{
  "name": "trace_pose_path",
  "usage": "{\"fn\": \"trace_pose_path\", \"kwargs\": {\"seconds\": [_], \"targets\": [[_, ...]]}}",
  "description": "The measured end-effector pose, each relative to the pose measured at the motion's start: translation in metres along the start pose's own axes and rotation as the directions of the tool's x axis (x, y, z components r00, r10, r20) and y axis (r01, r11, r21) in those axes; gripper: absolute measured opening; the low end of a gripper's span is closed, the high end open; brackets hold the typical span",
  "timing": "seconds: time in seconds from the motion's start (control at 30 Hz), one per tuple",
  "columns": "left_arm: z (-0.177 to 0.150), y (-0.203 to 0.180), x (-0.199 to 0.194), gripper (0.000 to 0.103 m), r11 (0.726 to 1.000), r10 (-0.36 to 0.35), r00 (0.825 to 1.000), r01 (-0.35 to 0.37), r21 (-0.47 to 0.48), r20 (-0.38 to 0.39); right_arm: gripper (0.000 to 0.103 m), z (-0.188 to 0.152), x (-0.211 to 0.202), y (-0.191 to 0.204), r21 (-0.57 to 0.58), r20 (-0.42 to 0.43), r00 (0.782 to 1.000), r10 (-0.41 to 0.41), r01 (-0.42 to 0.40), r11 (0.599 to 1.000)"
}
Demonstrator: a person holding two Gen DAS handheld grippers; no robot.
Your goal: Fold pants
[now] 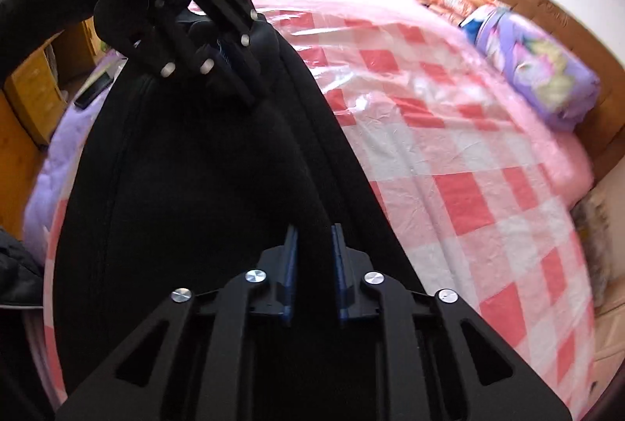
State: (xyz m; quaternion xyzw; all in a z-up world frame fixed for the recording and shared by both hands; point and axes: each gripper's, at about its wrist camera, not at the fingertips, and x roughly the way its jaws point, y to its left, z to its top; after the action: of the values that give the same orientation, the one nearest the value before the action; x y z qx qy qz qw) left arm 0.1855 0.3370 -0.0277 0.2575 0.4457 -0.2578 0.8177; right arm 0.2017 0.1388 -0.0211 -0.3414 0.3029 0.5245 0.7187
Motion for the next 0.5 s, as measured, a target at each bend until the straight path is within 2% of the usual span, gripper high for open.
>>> {"fn": "trace_pose_path", "kwargs": {"seconds": [0.07,0.17,0.27,0.33,0.37,0.4,0.43,0.47,0.5], "targets": [[-0.001,-0.012,-0.010,0.010,0.996,0.081,0.996,-0.082,0.026,0.045,0.015,-0.005,-0.011,0.014,-0.023,0.038,0.997,-0.060,0.061,0.998],[0.004,-0.023,-0.022,0.009,0.981,0.185,0.976,-0.190,0.032,0.113,0.015,-0.004,-0.030,0.016,0.009,0.101,0.986,-0.135,0.134,0.991],[0.013,-0.017,-0.026,0.009,0.968,0.244,0.959,-0.250,0.023,0.145,0.014,0.003,-0.037,0.008,0.037,0.126,0.969,-0.212,0.209,0.977],[0.019,-0.011,-0.016,0.009,0.966,0.253,0.960,-0.258,0.031,0.116,0.015,0.007,-0.025,-0.002,0.067,0.081,0.973,-0.214,0.209,0.976],[0.020,-0.013,-0.006,0.014,0.966,0.248,0.966,-0.252,0.048,0.076,0.024,0.006,-0.012,-0.008,0.089,0.029,0.983,-0.180,0.177,0.980],[0.019,-0.013,0.011,0.019,0.956,0.283,0.959,-0.283,0.080,0.019,0.032,0.005,0.000,-0.012,0.103,-0.019,0.985,-0.171,0.172,0.980],[0.016,-0.014,0.024,0.023,0.936,0.340,0.940,-0.337,0.105,-0.017,0.063,0.001,0.005,-0.015,0.116,-0.046,0.983,-0.180,0.184,0.976],[0.016,-0.015,0.030,0.038,0.920,0.380,0.925,-0.376,0.114,-0.015,0.075,-0.003,0.005,-0.018,0.135,-0.044,0.981,-0.188,0.192,0.972],[0.013,-0.015,0.023,0.062,0.901,0.427,0.904,-0.427,0.081,0.018,0.075,-0.012,-0.004,-0.023,0.177,-0.002,0.986,-0.165,0.162,0.971]]}}
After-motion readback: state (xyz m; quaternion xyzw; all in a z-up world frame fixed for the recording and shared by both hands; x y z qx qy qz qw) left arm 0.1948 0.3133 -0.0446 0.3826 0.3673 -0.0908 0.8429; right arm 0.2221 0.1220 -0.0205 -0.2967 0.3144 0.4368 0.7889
